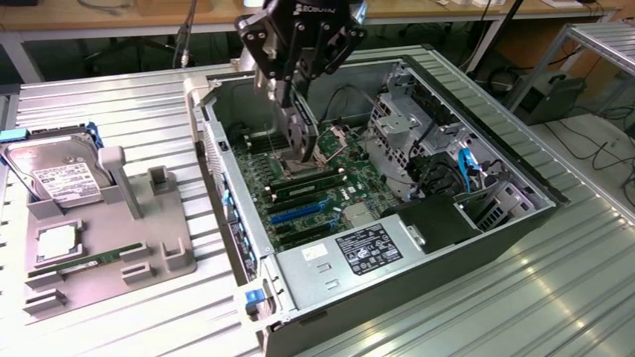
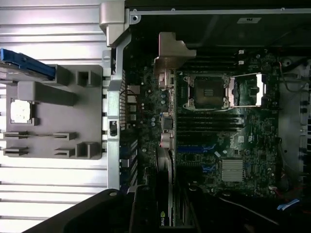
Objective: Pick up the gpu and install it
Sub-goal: 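Pick up the gpu and move the gpu toward the slot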
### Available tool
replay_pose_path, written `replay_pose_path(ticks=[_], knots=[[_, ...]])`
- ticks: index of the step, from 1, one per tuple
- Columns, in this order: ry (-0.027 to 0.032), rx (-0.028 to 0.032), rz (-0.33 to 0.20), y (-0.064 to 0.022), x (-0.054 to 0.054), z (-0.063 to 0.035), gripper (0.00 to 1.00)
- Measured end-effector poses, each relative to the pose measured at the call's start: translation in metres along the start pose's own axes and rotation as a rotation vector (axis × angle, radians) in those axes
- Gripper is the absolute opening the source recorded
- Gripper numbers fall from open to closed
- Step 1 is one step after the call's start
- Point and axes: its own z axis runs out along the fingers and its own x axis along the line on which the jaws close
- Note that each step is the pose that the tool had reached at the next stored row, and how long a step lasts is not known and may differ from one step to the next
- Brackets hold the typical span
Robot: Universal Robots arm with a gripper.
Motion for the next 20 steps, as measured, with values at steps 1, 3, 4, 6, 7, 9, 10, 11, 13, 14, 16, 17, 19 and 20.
replay_pose_path(ticks=[1,3,4,6,7,9,10,11,13,14,16,17,19,20], knots=[[0.0,0.0003,0.0,-0.0001,-0.005,0.0014,0.26],[0.0,0.0007,0.0,-0.0003,-0.014,0.0042,0.26],[0.0,0.0009,0.0,-0.0004,-0.019,0.0056,0.26],[0.0,0.0014,0.0,-0.0006,-0.028,0.0086,0.26],[0.0,0.0017,0.0,-0.0008,-0.033,0.01,0.26],[0.0001,0.0023,0.0,-0.001,-0.044,0.0136,0.26],[0.0,0.0025,0.0,-0.0011,-0.048,0.0152,0.26],[0.0001,0.0031,0.0,-0.0012,-0.053,0.0167,0.26],[0.0001,0.0038,0.0,-0.0015,-0.062,0.0199,0.26],[0.0,0.0038,-0.001,-0.0016,-0.067,0.0216,0.26],[-0.0001,0.0035,-0.001,-0.0019,-0.075,0.025,0.26],[0.0,0.0038,-0.001,-0.002,-0.077,0.0267,0.26],[0.0001,0.0039,-0.001,-0.0021,-0.079,0.0291,0.26],[0.0004,0.0038,-0.001,-0.0021,-0.079,0.029,0.26]])
